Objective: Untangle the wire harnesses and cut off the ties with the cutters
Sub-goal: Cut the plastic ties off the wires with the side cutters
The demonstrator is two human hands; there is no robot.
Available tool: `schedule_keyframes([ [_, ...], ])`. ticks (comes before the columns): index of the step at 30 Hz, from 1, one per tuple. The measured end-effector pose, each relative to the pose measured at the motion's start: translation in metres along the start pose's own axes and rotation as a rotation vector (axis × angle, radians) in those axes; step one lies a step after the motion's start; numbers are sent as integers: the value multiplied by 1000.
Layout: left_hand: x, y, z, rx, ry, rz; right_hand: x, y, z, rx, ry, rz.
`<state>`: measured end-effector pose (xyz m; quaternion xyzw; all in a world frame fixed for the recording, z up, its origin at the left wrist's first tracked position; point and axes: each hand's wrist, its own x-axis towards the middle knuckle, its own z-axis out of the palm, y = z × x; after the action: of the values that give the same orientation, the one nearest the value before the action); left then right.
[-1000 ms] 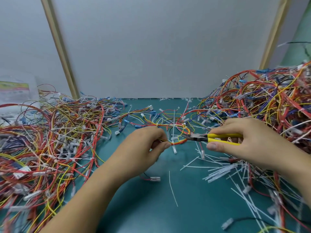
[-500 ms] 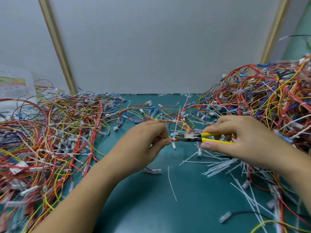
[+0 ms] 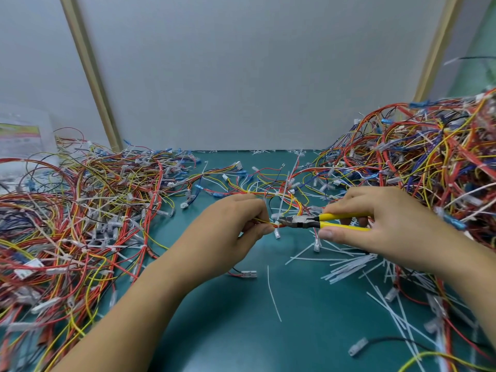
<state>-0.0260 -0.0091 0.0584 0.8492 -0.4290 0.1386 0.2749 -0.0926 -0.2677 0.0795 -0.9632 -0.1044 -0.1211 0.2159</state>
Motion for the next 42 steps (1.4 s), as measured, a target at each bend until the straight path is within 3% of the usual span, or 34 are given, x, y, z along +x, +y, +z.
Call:
schedule_keyframes([
  [10, 0, 0, 0, 14, -23, 4, 0, -1, 0, -30, -18, 20],
  [19, 0, 0, -1, 10, -21, 6, -1, -8, -3, -221, -35, 22],
  [25, 0, -3, -2, 3, 11, -10, 0, -9, 1, -167, 38, 41],
  [42, 0, -4, 0, 43, -47, -1, 0, -8, 1, -179, -3, 47],
])
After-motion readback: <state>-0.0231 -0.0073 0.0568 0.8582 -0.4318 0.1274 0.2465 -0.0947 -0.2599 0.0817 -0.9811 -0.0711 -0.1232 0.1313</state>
